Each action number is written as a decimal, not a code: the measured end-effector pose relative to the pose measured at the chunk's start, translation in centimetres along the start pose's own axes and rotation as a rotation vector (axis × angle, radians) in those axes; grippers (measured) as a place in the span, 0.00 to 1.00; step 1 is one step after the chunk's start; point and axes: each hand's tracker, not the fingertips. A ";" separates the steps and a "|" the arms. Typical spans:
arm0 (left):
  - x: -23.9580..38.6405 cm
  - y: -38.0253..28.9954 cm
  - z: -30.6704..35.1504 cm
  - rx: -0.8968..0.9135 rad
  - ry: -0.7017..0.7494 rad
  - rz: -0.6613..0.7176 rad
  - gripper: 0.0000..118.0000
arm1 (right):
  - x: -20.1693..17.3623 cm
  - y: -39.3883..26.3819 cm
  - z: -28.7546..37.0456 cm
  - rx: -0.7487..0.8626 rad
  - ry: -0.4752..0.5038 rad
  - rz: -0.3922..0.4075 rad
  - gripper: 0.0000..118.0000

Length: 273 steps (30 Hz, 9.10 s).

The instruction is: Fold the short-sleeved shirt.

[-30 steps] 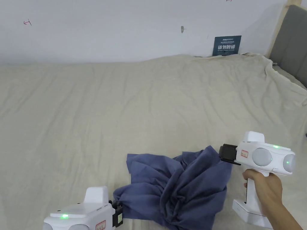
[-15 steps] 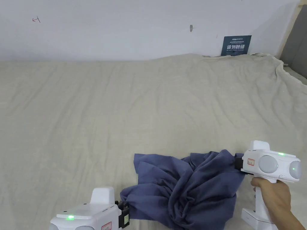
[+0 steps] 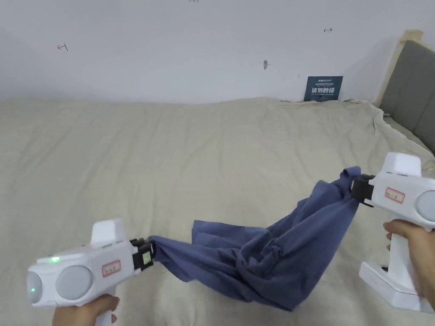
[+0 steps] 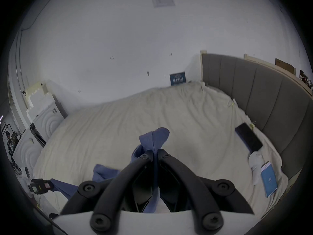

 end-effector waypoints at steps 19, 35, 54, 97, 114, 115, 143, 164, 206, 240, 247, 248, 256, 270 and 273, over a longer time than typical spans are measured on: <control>-1.6 18.9 6.9 0.282 0.158 -0.114 0.00 | -0.7 11.3 3.1 0.194 -0.003 0.018 0.02; -0.7 31.2 5.1 0.384 0.310 -0.241 0.00 | -5.6 20.1 -1.1 0.343 0.018 0.064 0.02; -4.8 23.5 -5.3 0.272 0.397 -0.204 0.00 | -4.8 11.4 -12.2 0.173 -0.059 0.060 0.02; -14.9 -15.8 3.3 -0.213 0.477 -0.003 0.00 | -0.3 -26.9 4.4 -0.306 -0.153 -0.028 0.02; -11.3 -10.1 5.9 -0.094 0.438 0.065 0.95 | -2.1 -20.8 5.8 -0.244 -0.146 -0.004 0.86; -10.8 -9.3 6.3 -0.059 0.427 0.048 0.96 | -2.5 -19.9 6.5 -0.224 -0.137 0.005 0.86; -3.9 3.2 -1.4 0.192 0.227 -0.172 0.00 | -8.4 -10.7 7.4 0.214 -0.105 0.190 0.00; -10.9 15.3 -28.2 -0.269 0.340 -0.122 0.88 | -7.1 -9.1 -5.0 0.084 -0.178 0.161 0.00; -6.6 13.7 -16.7 -0.108 0.208 -0.247 0.00 | -2.5 -9.8 -23.4 -0.526 -0.179 0.064 0.19; -6.6 27.5 4.8 0.331 0.272 -0.155 0.00 | -8.0 16.5 0.6 0.313 0.102 0.150 0.01; -4.9 33.8 8.1 0.442 0.285 -0.179 0.00 | -9.9 23.1 2.0 0.449 0.102 0.188 0.01; -4.5 34.7 8.5 0.458 0.290 -0.189 0.00 | -10.1 24.1 2.2 0.464 0.095 0.195 0.01; -1.6 39.6 9.5 0.524 0.312 -0.220 0.00 | -10.8 31.0 2.7 0.565 0.064 0.224 0.01; -2.7 37.3 -2.8 0.419 0.312 -0.222 0.00 | -6.6 28.0 -8.2 0.467 0.024 0.216 0.01; -3.8 35.0 -6.6 0.374 0.323 -0.240 0.00 | -7.8 24.2 -11.1 0.393 0.017 0.177 0.01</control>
